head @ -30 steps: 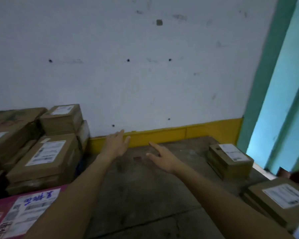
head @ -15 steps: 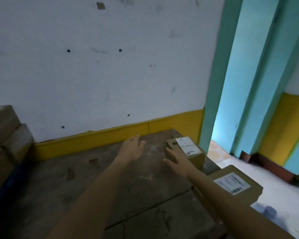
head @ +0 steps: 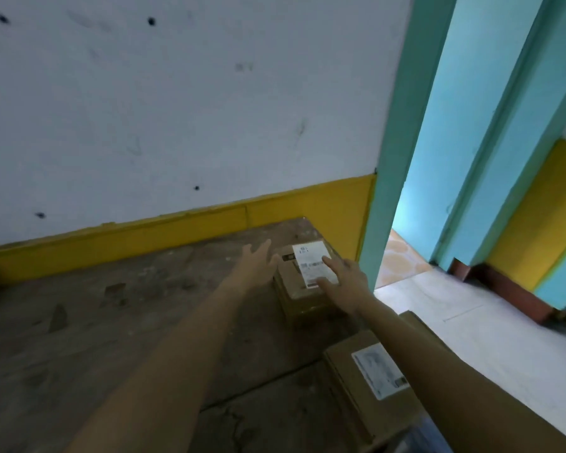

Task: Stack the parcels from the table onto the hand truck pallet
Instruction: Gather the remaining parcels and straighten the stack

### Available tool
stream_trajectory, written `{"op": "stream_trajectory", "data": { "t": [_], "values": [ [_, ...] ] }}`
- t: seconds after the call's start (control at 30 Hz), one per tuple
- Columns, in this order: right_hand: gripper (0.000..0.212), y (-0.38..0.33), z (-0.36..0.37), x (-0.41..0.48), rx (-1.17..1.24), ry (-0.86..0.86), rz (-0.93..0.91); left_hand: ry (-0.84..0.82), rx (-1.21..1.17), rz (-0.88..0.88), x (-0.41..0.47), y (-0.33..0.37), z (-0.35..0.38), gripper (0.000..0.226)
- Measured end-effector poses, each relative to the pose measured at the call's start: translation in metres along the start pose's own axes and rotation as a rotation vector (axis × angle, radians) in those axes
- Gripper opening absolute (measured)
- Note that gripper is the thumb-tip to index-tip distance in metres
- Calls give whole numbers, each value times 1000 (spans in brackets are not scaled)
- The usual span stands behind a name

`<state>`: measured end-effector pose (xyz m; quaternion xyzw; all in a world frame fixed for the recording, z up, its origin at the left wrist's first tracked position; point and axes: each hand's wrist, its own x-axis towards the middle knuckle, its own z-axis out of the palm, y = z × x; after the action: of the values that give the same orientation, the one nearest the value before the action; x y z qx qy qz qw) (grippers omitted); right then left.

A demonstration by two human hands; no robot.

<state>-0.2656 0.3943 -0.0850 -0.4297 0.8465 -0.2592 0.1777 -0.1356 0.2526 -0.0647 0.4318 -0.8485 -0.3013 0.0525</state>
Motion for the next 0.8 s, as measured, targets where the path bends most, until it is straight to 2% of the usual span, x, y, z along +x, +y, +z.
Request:
{"op": "stream_trajectory", "data": {
  "t": [0.13, 0.3, 0.57, 0.8],
  "values": [
    [59, 37, 7, 33, 29, -76, 30, -13, 14, -10, 25, 14, 43, 51],
    [62, 59, 15, 55, 184, -221, 18, -60, -167, -116, 41, 18, 76, 55],
    [61, 51, 9, 64, 218, -205, -57, 83, -351, -124, 46, 17, 77, 54],
    [62, 2, -2, 52, 224, -166, -141, 242, -334, -128, 21, 12, 34, 54]
  ]
}}
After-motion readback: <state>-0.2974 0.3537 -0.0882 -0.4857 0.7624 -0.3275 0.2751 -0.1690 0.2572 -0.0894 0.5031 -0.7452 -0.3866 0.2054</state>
